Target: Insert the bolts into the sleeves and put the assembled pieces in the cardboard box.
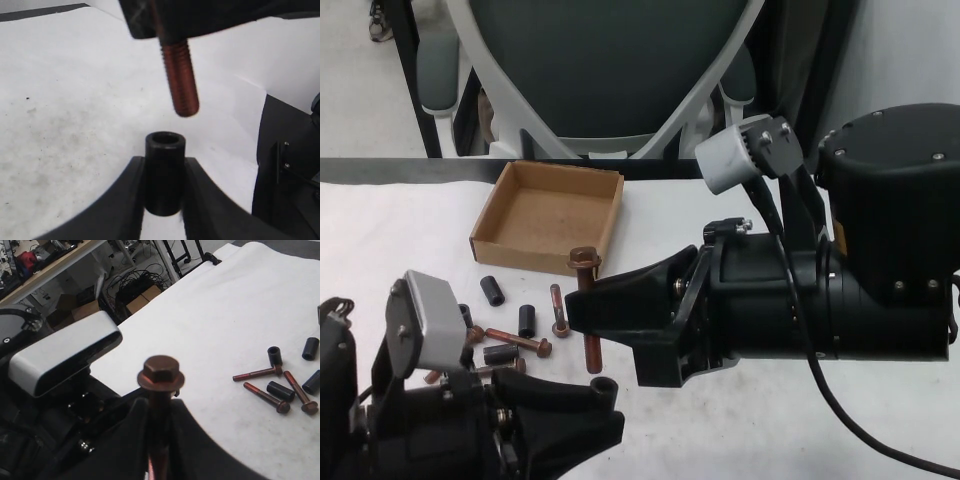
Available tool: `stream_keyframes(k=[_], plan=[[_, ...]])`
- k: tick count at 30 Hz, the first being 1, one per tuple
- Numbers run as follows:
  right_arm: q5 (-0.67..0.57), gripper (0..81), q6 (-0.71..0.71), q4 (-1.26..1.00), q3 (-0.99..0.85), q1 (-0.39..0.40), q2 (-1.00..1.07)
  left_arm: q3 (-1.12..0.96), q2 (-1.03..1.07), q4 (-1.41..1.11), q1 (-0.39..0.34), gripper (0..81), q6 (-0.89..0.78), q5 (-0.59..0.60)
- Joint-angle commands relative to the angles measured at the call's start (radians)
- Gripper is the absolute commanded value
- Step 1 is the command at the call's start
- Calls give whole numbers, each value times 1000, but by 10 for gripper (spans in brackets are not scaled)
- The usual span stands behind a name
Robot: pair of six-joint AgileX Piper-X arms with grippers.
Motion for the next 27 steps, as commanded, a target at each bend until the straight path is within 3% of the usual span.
stream_keyframes(k=[1,21,27], plan=[[2,2,-9,-14,-3,0,-4,-7,3,-22,-2,8,10,10],[2,2,-67,2,-3,0,-4,-7,3,-43,-2,8,18,25],[2,2,-87,25,-3,0,-4,-7,3,-43,0,8,18,-28]])
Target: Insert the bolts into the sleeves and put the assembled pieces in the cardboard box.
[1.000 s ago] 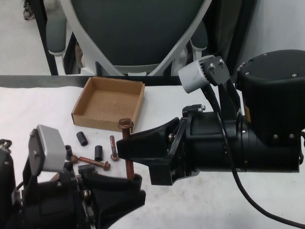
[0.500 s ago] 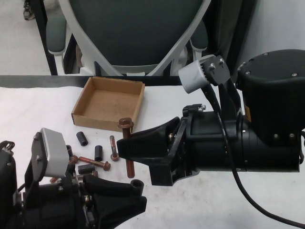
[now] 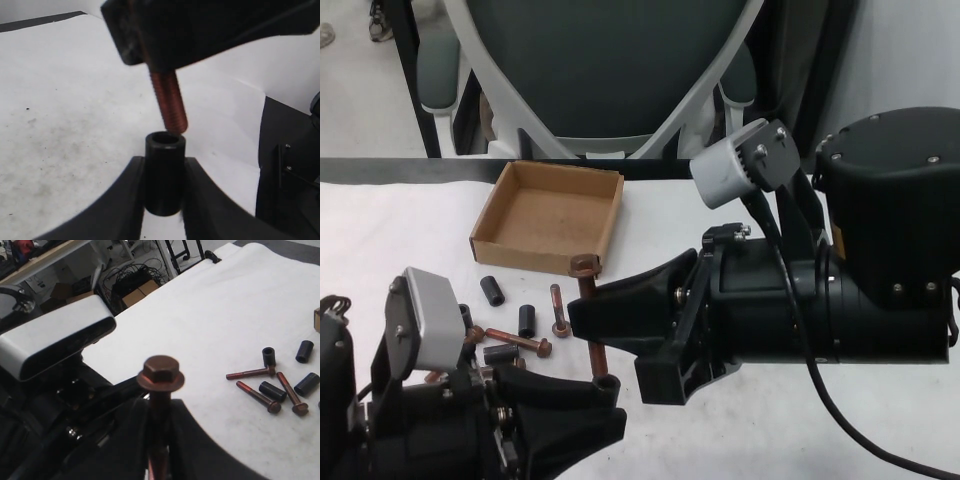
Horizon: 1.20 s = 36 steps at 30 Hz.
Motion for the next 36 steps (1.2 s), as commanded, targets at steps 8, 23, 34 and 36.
stream_keyframes(k=[8,23,34,36], plan=[[2,2,-11,-1,-3,0,-4,-7,3,-18,0,8,8,-57],[2,2,-11,-1,-3,0,-4,-7,3,-118,0,8,-68,-16],[5,2,-11,-2,-3,0,-4,-7,3,-158,0,8,-149,-18],[5,2,-11,-2,-3,0,-4,-7,3,-127,0,8,-110,-18]])
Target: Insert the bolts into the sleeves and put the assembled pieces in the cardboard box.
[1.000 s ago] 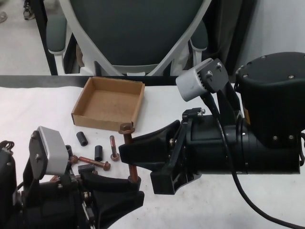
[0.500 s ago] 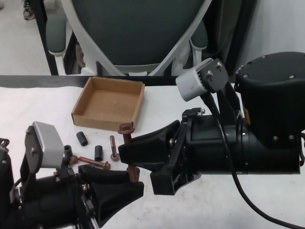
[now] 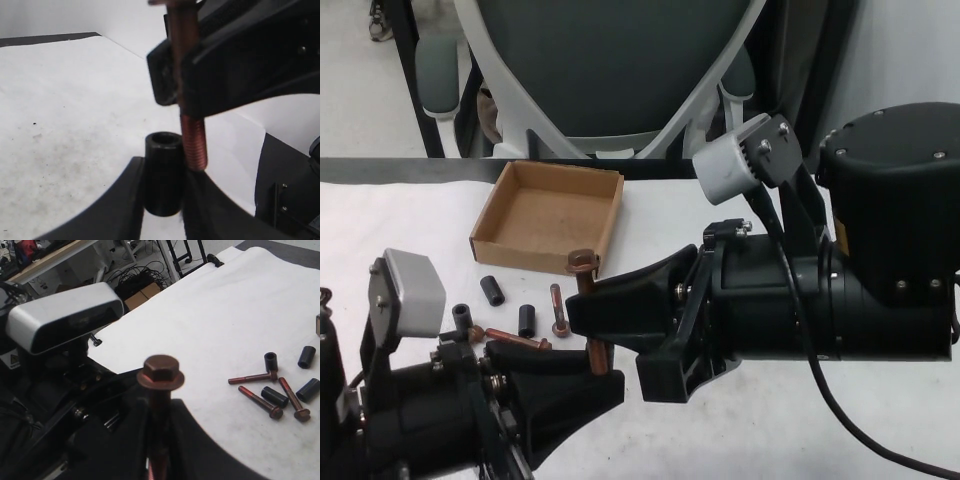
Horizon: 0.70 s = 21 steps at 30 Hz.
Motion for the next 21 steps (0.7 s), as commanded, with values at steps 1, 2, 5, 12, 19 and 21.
stream_keyframes(k=[1,2,5,12,19,21], plan=[[5,2,-8,6,-3,0,-4,-7,-4,-8,0,8,39,22],[5,2,-8,6,-3,0,-4,-7,-4,7,0,8,59,22],[4,2,-8,4,-7,0,-4,-7,-4,55,0,8,128,22],[4,2,-24,4,-16,0,-4,-7,-4,110,0,8,206,22],[4,2,-24,6,-16,0,-4,-7,-4,83,0,8,201,22],[4,2,-31,9,-16,0,-4,-7,-4,73,0,8,199,22]])
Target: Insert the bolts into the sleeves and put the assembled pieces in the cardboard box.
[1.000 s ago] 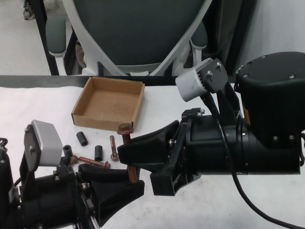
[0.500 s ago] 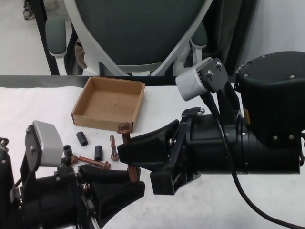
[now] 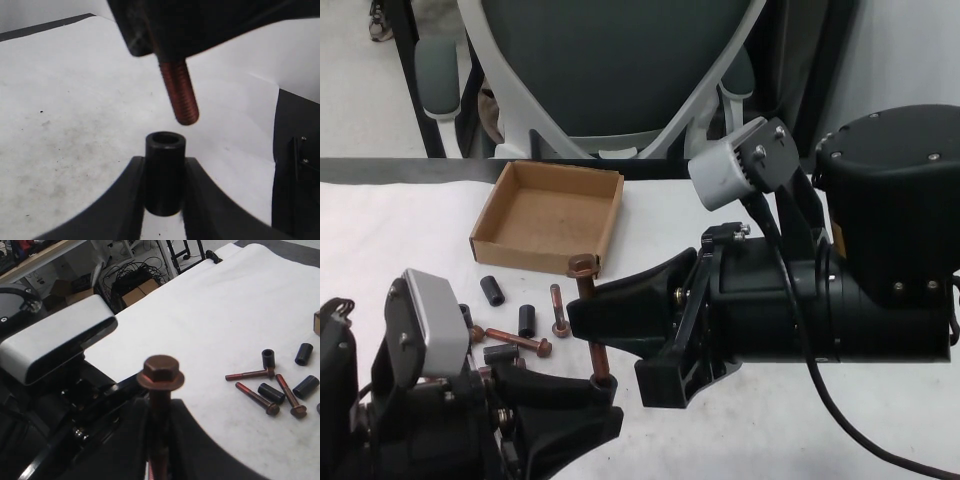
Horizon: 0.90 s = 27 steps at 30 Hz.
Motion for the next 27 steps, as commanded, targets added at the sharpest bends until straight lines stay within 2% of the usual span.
stream_keyframes(k=[1,8,21,27], plan=[[2,2,-17,3,-13,0,-4,-7,-4,-27,0,8,1,6],[2,2,-20,25,-13,0,-4,-7,-4,-34,0,8,-3,6],[2,2,-29,25,-13,0,-4,-7,-4,-133,0,8,-114,6],[2,2,-29,25,-13,0,-4,-7,-4,-133,0,8,-128,53]])
